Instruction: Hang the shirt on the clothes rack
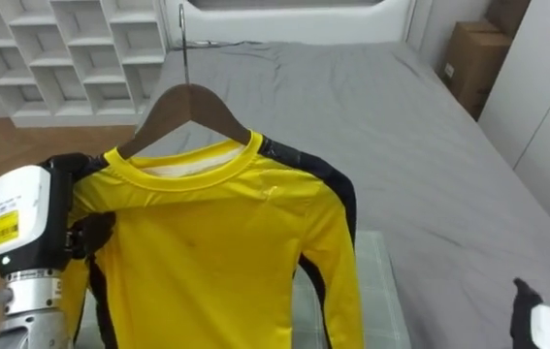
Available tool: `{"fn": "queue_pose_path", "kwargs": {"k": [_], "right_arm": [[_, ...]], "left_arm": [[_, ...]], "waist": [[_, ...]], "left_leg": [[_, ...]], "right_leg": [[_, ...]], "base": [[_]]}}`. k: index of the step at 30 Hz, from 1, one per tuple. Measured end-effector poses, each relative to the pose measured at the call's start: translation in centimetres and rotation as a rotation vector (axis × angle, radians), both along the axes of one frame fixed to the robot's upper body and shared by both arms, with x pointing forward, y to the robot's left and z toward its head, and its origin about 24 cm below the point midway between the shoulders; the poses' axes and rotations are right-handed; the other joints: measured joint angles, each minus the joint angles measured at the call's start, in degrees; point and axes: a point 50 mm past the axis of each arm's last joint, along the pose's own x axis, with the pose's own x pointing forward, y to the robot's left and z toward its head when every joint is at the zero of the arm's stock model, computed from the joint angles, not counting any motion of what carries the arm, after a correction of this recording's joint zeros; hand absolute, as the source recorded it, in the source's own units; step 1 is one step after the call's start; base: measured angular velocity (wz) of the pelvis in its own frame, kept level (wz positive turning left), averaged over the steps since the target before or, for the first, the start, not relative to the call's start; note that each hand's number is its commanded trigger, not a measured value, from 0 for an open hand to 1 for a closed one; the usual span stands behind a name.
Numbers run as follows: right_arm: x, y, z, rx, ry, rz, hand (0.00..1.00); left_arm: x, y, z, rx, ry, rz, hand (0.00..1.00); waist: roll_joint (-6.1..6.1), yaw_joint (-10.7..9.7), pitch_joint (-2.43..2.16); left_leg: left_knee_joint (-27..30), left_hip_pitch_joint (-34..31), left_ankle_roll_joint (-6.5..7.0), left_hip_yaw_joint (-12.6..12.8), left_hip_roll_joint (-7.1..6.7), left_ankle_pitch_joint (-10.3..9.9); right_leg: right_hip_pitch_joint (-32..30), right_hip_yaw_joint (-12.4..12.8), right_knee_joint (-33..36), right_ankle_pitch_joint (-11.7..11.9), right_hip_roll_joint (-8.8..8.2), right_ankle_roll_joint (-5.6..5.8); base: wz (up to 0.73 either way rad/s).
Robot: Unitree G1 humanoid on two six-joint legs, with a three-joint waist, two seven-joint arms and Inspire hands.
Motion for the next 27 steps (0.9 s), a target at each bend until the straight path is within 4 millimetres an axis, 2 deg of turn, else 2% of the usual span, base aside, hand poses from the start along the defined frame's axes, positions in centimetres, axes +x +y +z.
{"fn": "queue_pose_path", "kwargs": {"k": [3, 8, 14, 18, 27], "right_arm": [[1.0, 1.0, 1.7, -0.047, -0.077, 0.058, 0.0], [1.1, 1.8, 2.7, -0.063, -0.123, 0.093, 0.0], [2.3, 3.5, 5.0, -0.135, -0.216, 0.183, 0.0], [2.8, 4.4, 6.3, -0.164, -0.27, 0.224, 0.0], [3.1, 5.3, 6.8, -0.188, -0.291, 0.266, 0.0]], "left_arm": [[0.0, -0.4, -0.2, -0.021, 0.004, 0.006, 1.0], [0.0, -0.7, -0.4, -0.038, 0.023, 0.004, 1.0], [-0.2, -0.6, -1.0, -0.036, 0.084, 0.018, 1.0], [-0.2, -0.6, -0.5, -0.037, 0.084, 0.02, 1.0], [-0.1, -0.9, 0.4, -0.037, 0.047, 0.009, 1.0]], "waist": [[0.95, 0.49, -0.07], [1.0, 1.19, -0.09], [0.84, 1.39, -0.03], [0.73, 1.57, -0.01], [0.59, 1.7, 0.01]], "left_leg": [[-0.38, 0.49, 0.01, 0.54, 0.03, 0.01], [-0.96, 1.11, 0.0, 0.91, 0.12, 0.02], [-1.23, 1.52, 0.01, 1.32, 0.17, 0.01], [-1.26, 1.36, 0.01, 1.32, 0.16, 0.01], [-1.28, 1.33, 0.01, 1.33, 0.17, 0.02]], "right_leg": [[0.1, 0.65, 0.04, 0.0, -0.02, 0.0], [0.23, 0.95, 0.04, 0.0, -0.01, 0.0], [0.36, 1.08, 0.13, 0.0, -0.04, 0.0], [0.17, 1.08, 0.16, 0.0, -0.05, 0.01], [-0.01, 1.19, 0.37, 0.0, -0.06, 0.01]], "base": [[-0.1], [-0.04], [-0.04], [0.0], [0.0]]}}
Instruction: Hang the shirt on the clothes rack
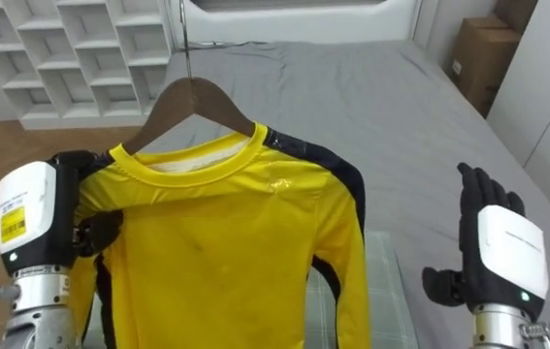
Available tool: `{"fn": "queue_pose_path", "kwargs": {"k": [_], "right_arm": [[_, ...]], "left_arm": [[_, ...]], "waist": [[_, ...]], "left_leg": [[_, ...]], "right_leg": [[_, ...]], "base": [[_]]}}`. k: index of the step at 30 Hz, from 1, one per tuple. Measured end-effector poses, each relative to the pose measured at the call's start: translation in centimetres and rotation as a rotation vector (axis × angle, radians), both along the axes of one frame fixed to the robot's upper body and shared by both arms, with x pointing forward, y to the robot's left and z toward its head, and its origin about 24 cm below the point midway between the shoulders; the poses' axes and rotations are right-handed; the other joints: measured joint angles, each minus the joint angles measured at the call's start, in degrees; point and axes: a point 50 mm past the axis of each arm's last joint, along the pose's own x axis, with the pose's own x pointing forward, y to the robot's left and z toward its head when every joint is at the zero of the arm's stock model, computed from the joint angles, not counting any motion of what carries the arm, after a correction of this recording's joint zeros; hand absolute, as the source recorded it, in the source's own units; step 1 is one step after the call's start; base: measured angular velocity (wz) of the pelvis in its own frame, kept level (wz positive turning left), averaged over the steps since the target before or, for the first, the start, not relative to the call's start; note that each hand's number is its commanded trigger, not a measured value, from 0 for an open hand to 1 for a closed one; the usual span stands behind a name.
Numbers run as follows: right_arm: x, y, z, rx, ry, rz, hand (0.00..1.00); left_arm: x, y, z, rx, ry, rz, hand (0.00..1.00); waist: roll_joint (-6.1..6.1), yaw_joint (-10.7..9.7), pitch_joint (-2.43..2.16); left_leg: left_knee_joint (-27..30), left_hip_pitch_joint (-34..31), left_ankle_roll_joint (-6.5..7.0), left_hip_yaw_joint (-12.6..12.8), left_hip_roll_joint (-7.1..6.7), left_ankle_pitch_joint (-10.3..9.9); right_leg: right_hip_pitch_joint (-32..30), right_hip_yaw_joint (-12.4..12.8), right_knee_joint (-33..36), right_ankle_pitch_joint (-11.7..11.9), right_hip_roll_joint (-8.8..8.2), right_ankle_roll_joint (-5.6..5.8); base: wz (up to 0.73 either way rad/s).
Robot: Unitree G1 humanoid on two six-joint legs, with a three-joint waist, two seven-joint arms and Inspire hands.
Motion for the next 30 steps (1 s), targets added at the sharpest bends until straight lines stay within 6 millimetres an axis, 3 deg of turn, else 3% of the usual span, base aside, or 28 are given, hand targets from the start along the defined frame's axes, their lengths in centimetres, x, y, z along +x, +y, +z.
{"fn": "queue_pose_path", "kwargs": {"k": [6, 11, 30], "right_arm": [[0.2, 0.5, 0.5, 0.002, -0.016, 0.024, 0.0], [0.7, 2.3, 1.6, 0.008, -0.058, 0.102, 0.0], [1.6, 4.0, 2.5, 0.031, -0.037, 0.179, 0.0]], "left_arm": [[0.0, -0.1, 0.0, 0.01, 0.0, -0.001, 1.0], [0.0, -0.3, -0.2, -0.023, 0.005, -0.007, 1.0], [0.0, -1.8, -0.9, -0.041, 0.071, -0.049, 1.0]], "waist": [[-0.12, 0.16, 0.04], [-0.15, 0.19, 0.09], [-0.22, 1.37, 0.15]], "left_leg": [[0.02, 0.26, 0.0, 0.14, 0.08, 0.0], [-0.05, 0.2, 0.0, 0.19, 0.1, 0.0], [-0.2, -0.08, 0.0, 0.21, 0.2, 0.0]], "right_leg": [[-0.02, 0.5, 0.45, 0.0, 0.04, 0.0], [-0.15, 1.08, 0.46, 0.0, 0.08, 0.0], [-0.64, 0.93, 0.47, 0.0, 0.15, 0.0]], "base": [[0.0], [0.0], [0.0]]}}
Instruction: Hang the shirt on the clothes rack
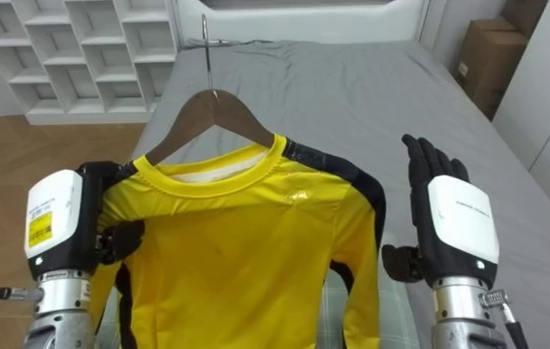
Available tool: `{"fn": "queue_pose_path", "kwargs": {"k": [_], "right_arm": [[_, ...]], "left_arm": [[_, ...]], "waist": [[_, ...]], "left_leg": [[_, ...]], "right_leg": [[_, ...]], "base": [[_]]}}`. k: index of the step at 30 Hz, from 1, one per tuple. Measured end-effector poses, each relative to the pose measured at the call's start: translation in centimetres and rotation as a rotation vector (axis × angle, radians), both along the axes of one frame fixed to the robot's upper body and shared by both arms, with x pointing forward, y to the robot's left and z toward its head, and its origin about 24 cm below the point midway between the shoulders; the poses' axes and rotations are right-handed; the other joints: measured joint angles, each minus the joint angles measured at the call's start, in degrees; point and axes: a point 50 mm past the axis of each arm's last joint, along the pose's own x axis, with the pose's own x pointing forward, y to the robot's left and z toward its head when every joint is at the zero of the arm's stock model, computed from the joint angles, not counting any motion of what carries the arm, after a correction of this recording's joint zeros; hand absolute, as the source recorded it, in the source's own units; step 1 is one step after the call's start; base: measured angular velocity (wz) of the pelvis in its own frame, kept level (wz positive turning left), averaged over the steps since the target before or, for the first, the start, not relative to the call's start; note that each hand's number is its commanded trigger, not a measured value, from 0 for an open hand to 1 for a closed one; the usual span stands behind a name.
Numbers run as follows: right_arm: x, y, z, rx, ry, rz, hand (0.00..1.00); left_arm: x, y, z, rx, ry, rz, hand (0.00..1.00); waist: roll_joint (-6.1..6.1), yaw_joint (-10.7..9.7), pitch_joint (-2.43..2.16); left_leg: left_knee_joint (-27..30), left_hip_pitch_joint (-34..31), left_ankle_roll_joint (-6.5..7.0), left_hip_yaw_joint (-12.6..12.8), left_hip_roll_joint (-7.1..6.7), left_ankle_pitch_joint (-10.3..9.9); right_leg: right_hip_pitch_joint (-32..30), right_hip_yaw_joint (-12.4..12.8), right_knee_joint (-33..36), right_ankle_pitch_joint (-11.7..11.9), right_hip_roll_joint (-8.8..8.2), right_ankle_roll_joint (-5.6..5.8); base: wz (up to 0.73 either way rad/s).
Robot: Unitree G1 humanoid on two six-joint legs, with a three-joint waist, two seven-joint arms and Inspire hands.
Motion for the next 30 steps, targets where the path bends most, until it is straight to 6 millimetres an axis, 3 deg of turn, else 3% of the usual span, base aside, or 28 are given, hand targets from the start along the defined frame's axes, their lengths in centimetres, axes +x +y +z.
{"fn": "queue_pose_path", "kwargs": {"k": [13, 30], "right_arm": [[0.9, 2.3, 1.0, -0.018, -0.041, 0.091, 0.0], [1.4, 2.6, 1.7, -0.034, -0.06, 0.105, 0.0]], "left_arm": [[0.0, -0.5, 0.6, -0.002, -0.029, -0.012, 1.0], [0.0, -1.0, 0.6, -0.02, -0.032, -0.021, 1.0]], "waist": [[0.02, 0.17, -0.01], [0.07, 1.41, -0.04]], "left_leg": [[0.1, 0.04, -0.01, 0.66, 0.23, 0.0], [0.21, -1.01, -0.03, 0.69, 0.27, 0.0]], "right_leg": [[-0.01, -0.02, 0.01, 0.0, 0.03, 0.0], [-0.82, -0.3, 0.05, 0.0, 0.08, 0.0]], "base": [[-0.01], [0.0]]}}
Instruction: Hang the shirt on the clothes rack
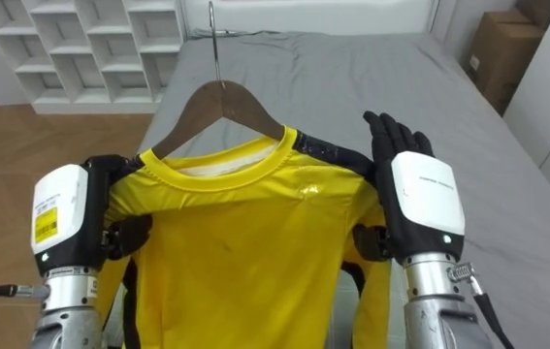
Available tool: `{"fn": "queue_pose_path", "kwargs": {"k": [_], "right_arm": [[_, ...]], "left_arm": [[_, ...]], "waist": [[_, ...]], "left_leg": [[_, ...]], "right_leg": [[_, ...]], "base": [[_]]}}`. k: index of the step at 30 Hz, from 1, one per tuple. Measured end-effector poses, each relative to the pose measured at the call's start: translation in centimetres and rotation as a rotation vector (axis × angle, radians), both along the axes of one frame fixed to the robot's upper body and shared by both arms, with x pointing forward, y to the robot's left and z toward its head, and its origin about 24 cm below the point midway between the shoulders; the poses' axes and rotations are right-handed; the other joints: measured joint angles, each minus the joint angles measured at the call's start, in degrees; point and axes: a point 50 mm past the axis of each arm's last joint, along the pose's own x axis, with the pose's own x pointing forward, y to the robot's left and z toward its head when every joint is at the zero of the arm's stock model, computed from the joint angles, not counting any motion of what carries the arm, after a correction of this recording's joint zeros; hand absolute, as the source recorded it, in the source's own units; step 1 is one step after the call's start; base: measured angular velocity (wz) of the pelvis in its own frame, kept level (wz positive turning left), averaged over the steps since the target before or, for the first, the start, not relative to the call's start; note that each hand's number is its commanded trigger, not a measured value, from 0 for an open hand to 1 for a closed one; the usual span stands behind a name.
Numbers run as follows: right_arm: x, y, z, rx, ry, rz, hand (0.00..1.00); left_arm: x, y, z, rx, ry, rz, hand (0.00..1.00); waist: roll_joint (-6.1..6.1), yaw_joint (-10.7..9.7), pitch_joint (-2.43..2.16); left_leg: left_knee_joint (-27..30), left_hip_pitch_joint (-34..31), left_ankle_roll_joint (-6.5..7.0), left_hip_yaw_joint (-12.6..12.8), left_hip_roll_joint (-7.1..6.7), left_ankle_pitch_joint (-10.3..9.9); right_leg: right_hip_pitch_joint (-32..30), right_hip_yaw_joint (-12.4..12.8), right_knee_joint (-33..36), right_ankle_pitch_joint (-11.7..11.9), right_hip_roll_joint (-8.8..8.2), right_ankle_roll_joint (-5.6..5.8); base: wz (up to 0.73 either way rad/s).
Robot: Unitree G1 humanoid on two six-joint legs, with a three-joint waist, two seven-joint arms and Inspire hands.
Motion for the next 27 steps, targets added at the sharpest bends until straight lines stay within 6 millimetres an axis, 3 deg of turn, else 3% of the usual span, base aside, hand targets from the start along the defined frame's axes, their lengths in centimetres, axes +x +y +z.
{"fn": "queue_pose_path", "kwargs": {"k": [10, 19, 27], "right_arm": [[0.1, 1.0, -0.1, 0.002, 0.006, 0.035, 0.0], [0.2, 1.5, -0.2, 0.02, 0.029, 0.055, 0.0], [0.2, 1.5, -0.2, 0.038, 0.029, 0.056, 0.0]], "left_arm": [[-0.1, -1.2, -0.3, -0.014, 0.011, -0.037, 1.0], [-0.1, -2.3, -0.6, 0.033, 0.053, -0.094, 1.0], [-0.1, -2.9, 0.4, 0.047, 0.024, -0.12, 1.0]], "waist": [[-0.06, -0.12, 0.04], [-0.71, -0.23, 0.41], [-1.11, -0.37, 0.43]], "left_leg": [[0.0, -0.07, 0.0, -0.03, -0.04, 0.0], [0.0, -0.73, -0.01, -0.04, 0.0, 0.0], [0.07, -1.01, -0.02, -0.03, -0.01, 0.01]], "right_leg": [[0.01, -0.42, 0.0, 0.0, -0.06, 0.0], [-0.37, -0.35, -0.02, 0.0, -0.02, 0.0], [-0.88, -0.41, -0.04, 0.0, -0.04, 0.0]], "base": [[0.0], [0.0], [0.0]]}}
